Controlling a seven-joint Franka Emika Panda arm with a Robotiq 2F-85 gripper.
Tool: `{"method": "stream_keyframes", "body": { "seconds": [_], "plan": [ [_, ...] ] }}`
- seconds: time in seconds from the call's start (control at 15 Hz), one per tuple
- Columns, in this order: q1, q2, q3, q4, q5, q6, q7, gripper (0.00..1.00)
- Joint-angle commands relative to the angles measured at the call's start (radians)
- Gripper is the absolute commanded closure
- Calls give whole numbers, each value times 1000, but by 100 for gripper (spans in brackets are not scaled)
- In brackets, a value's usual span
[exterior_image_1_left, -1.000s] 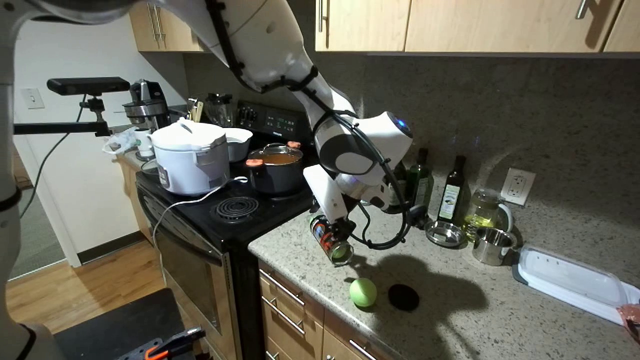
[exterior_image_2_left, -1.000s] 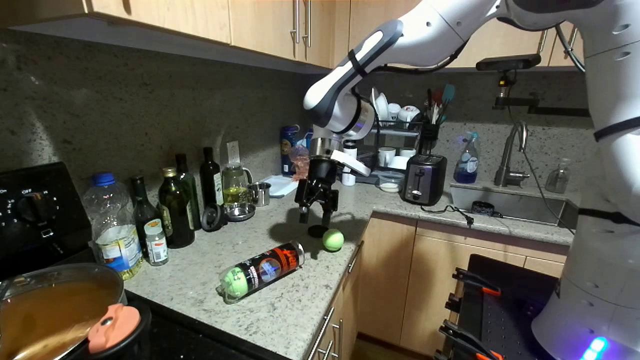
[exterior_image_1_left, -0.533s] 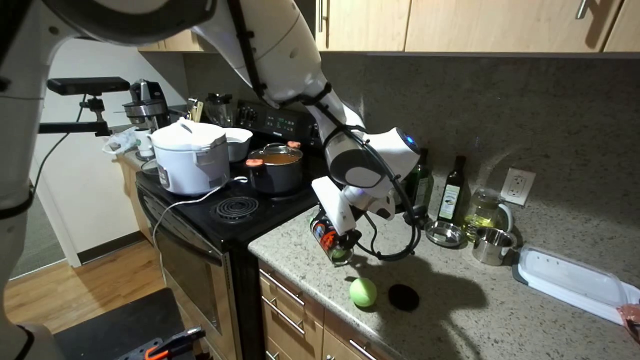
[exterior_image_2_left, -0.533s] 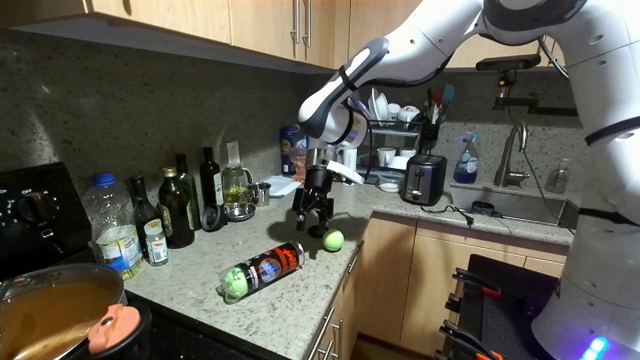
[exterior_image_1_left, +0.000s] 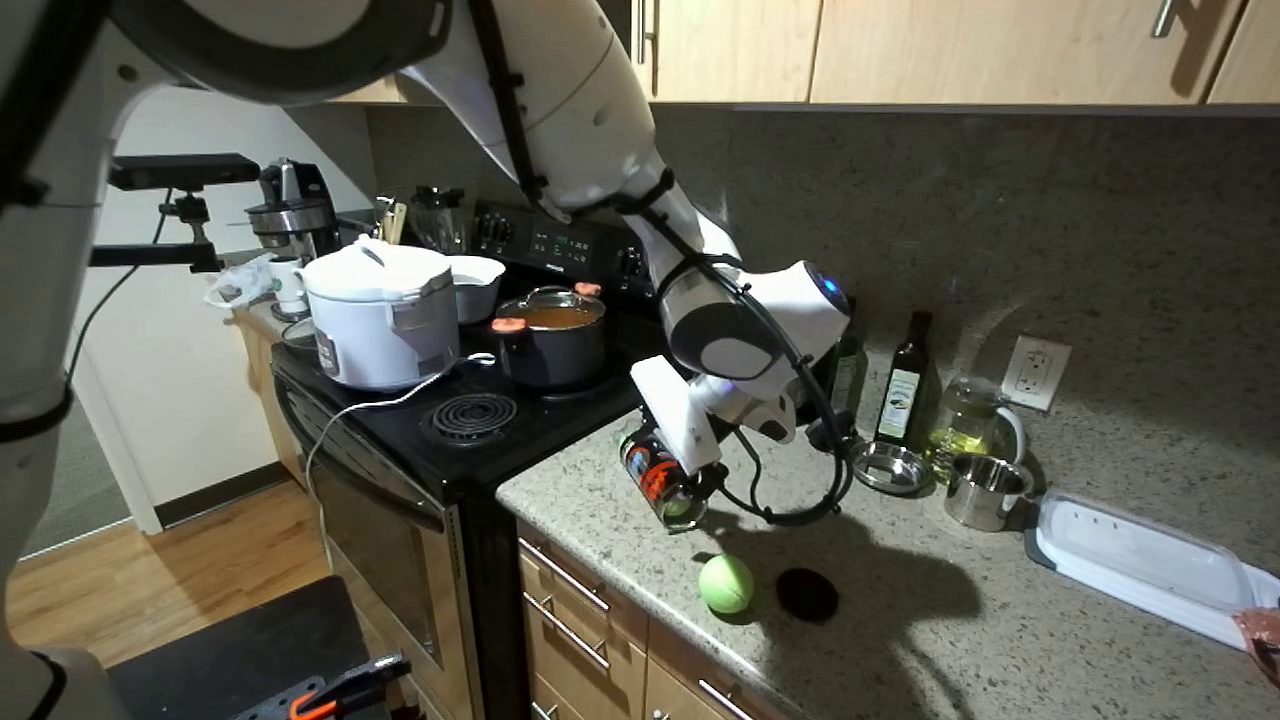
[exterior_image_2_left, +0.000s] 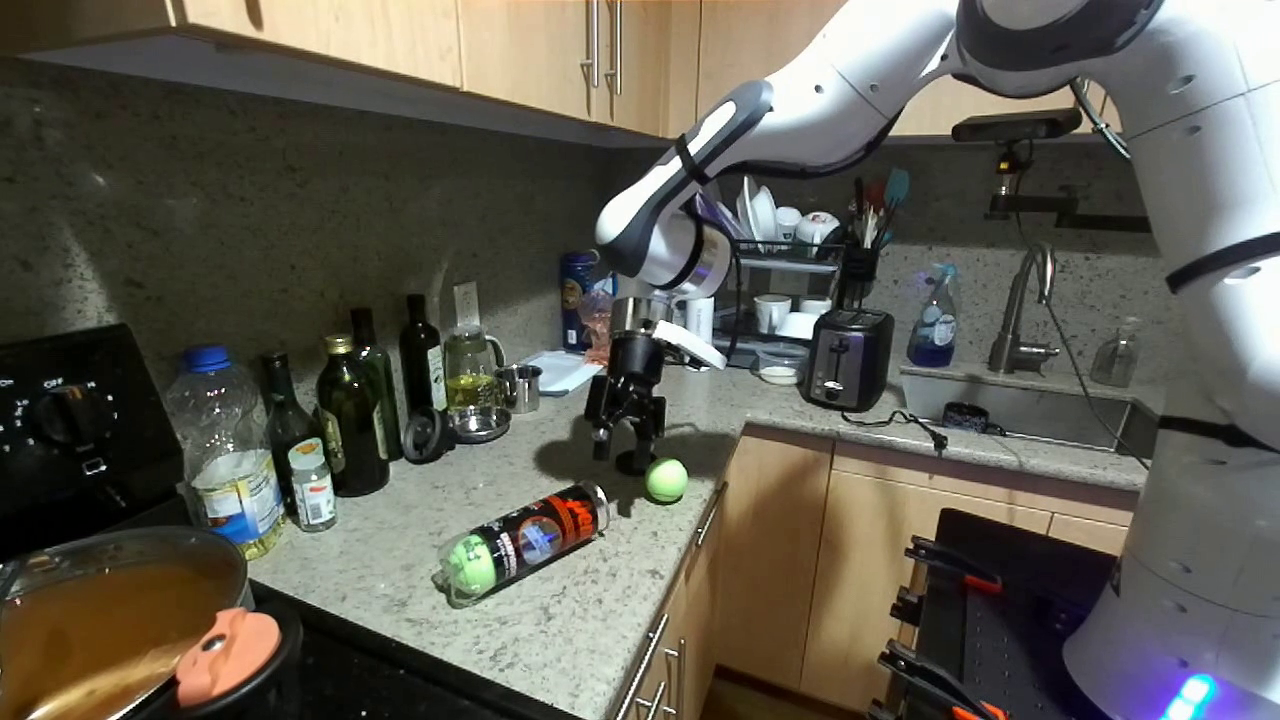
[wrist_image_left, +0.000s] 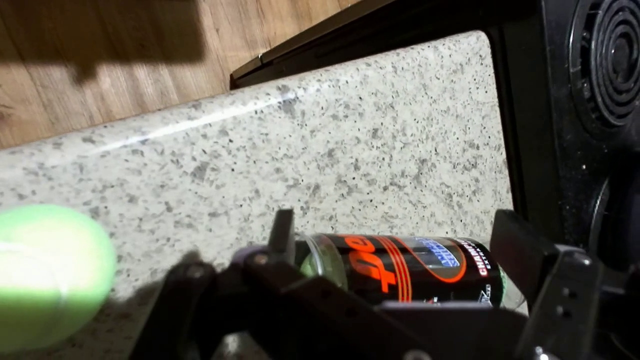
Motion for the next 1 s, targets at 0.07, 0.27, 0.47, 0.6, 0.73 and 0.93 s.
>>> {"method": "stream_keyframes", "body": {
  "seconds": [0.07, 0.27, 0.47, 0.6, 0.73, 0.93],
  "plan": [
    [-14, 9, 14, 6, 7, 6, 2, 0],
    [-28, 23, 29, 4, 58, 27, -37, 0],
    [-33, 29, 32, -1, 103, 43, -67, 0],
    [-37, 33, 35, -6, 134, 58, -91, 0],
    [-37, 37, 34, -10, 161, 80, -108, 0],
    [-42, 50, 33, -7, 195, 99, -129, 0]
  ]
}}
